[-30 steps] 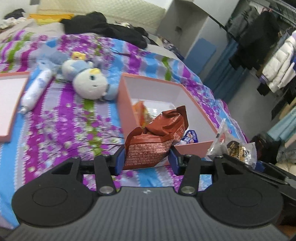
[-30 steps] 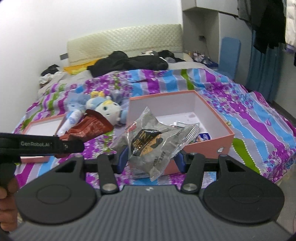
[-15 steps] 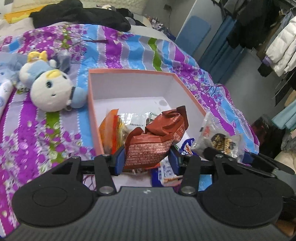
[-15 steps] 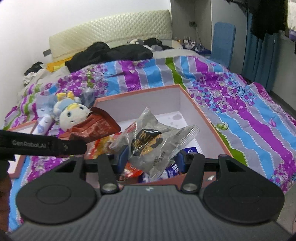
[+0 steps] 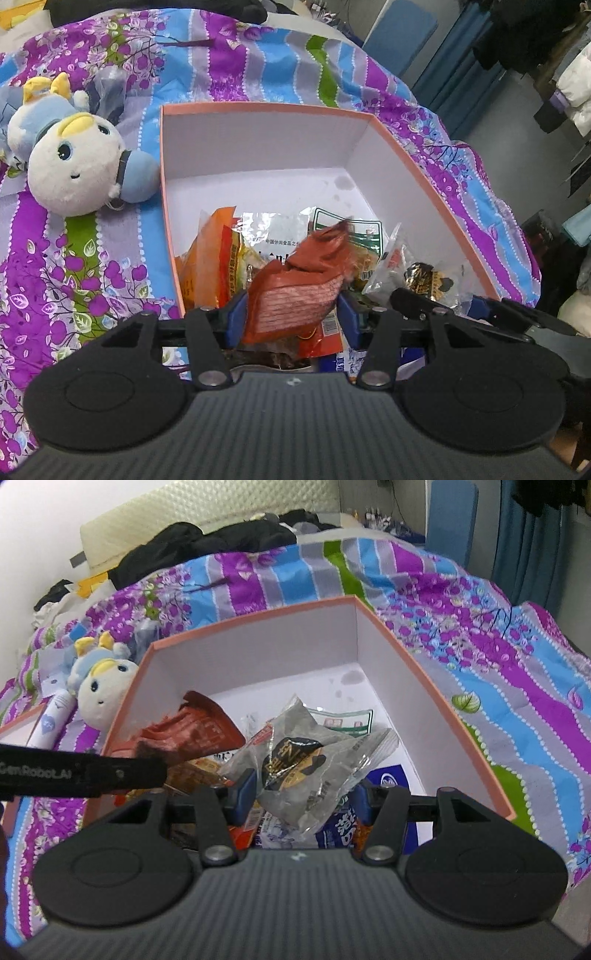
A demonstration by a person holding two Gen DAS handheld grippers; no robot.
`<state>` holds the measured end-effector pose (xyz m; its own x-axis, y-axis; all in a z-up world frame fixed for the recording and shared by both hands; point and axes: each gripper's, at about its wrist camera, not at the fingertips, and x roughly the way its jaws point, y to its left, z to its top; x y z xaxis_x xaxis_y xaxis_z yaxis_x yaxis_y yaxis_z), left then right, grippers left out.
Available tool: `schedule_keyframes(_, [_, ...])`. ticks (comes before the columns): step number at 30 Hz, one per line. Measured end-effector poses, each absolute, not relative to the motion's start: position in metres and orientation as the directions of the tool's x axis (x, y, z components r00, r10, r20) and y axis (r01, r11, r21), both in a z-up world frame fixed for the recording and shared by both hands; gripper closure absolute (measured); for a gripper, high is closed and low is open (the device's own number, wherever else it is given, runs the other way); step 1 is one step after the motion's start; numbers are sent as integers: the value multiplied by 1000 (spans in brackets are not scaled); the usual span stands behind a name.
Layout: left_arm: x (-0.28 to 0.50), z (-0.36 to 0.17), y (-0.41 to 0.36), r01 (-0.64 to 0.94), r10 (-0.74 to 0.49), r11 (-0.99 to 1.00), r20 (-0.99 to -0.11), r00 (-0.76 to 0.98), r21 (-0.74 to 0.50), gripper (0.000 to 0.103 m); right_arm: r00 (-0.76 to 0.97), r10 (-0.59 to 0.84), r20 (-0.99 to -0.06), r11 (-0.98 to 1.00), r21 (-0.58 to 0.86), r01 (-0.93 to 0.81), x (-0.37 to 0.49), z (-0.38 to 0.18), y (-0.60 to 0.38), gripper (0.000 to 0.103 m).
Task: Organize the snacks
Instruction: 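Lower both packets into the deep pink box and open both grippers, then withdraw both open grippers up from the deep pink box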
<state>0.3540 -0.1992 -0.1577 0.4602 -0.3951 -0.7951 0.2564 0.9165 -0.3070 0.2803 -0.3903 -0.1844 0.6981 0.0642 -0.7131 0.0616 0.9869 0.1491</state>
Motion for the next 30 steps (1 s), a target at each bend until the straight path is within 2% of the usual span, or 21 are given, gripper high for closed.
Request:
schedule_keyframes(2, [352, -154, -196, 254, -388, 920, -791, 474, -299, 33, 691, 56, -721, 986, 147, 73, 281, -184, -391, 40])
schedule_keyframes(4, [348, -147, -193, 256, -382, 922, -782, 492, -290, 32, 698, 37, -715, 987, 137, 88, 277, -180, -391, 30])
schedule_keyframes(18, [276, -70, -165, 282, -396, 917, -711, 581, -281, 32, 788, 41, -614, 984, 160, 74, 212, -114, -381, 30])
schedule_keyframes(30, [192, 7, -131, 333, -417, 909, -603, 680, -253, 32, 867, 23, -497, 987, 152, 60, 133, -51, -360, 30])
